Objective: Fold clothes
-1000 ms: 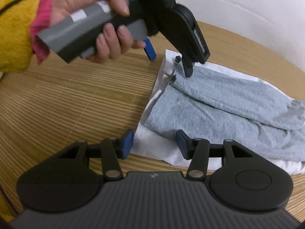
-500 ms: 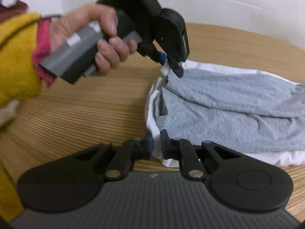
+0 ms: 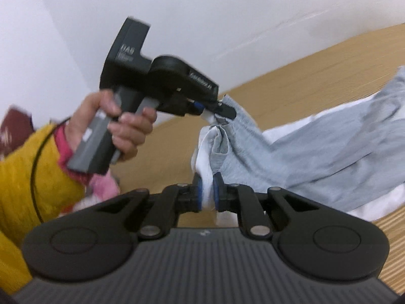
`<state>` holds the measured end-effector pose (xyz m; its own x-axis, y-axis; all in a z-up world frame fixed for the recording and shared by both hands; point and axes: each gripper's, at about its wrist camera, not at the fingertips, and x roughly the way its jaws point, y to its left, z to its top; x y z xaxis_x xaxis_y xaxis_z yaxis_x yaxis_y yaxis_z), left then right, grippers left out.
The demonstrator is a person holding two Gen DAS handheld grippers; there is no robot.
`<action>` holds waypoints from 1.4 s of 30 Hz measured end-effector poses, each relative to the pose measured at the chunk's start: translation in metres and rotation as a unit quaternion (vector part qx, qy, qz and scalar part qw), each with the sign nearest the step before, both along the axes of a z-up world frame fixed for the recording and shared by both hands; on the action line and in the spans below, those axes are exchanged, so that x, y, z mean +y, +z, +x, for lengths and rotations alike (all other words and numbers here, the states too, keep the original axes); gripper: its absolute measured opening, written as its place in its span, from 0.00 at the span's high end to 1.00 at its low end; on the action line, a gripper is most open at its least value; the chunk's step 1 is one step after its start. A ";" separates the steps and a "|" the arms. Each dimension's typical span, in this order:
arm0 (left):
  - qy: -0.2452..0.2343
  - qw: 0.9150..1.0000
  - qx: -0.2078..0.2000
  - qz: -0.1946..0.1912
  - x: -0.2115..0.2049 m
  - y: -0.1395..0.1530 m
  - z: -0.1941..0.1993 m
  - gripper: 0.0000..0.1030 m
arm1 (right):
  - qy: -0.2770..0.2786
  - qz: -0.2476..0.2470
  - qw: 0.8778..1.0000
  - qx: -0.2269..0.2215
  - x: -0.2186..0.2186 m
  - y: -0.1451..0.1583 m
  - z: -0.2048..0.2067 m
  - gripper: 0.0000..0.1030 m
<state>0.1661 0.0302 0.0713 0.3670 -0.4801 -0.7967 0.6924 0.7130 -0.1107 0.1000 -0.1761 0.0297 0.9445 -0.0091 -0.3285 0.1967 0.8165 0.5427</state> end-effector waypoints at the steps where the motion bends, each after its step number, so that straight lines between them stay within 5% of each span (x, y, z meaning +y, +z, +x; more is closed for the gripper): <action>1: -0.007 1.000 -0.002 0.007 -0.017 -0.003 -0.003 0.87 | -0.015 0.014 1.000 -0.006 -0.011 -0.003 -0.007 0.88; 4: -0.030 0.999 -0.013 0.034 -0.065 -0.016 -0.013 0.86 | -0.062 0.046 0.997 -0.008 -0.042 -0.016 -0.023 0.88; 10: -0.055 0.994 -0.044 0.080 -0.125 -0.049 -0.020 0.79 | -0.166 0.064 0.980 0.086 -0.091 -0.065 -0.029 0.83; 17: -0.090 0.987 -0.100 0.082 -0.108 -0.015 -0.031 0.64 | -0.140 -0.020 0.987 0.078 -0.080 -0.037 -0.041 0.71; 25: -0.131 0.985 -0.054 0.101 -0.098 -0.044 -0.031 0.65 | 0.003 -0.066 0.994 0.090 -0.065 -0.045 -0.006 0.74; 30: -0.131 0.986 -0.019 0.098 -0.130 -0.080 -0.010 0.64 | -0.080 -0.013 0.988 0.133 -0.102 -0.073 -0.008 0.75; 34: -0.132 0.985 -0.016 0.109 -0.143 -0.093 -0.003 0.62 | -0.105 0.061 0.986 0.114 -0.114 -0.064 -0.025 0.71; 38: -0.152 0.982 -0.021 0.111 -0.141 -0.094 -0.001 0.54 | -0.112 -0.010 0.989 0.096 -0.102 -0.046 -0.012 0.71; 42: -0.160 0.981 -0.019 0.112 -0.139 -0.093 0.004 0.51 | -0.120 -0.089 0.975 0.165 -0.099 -0.074 0.018 0.69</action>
<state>0.1698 -0.1084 -0.0219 0.2568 -0.3909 -0.8839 0.8856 0.4613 0.0533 0.1181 -0.2754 -0.0441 0.7515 -0.3019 -0.5866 0.5340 0.8005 0.2721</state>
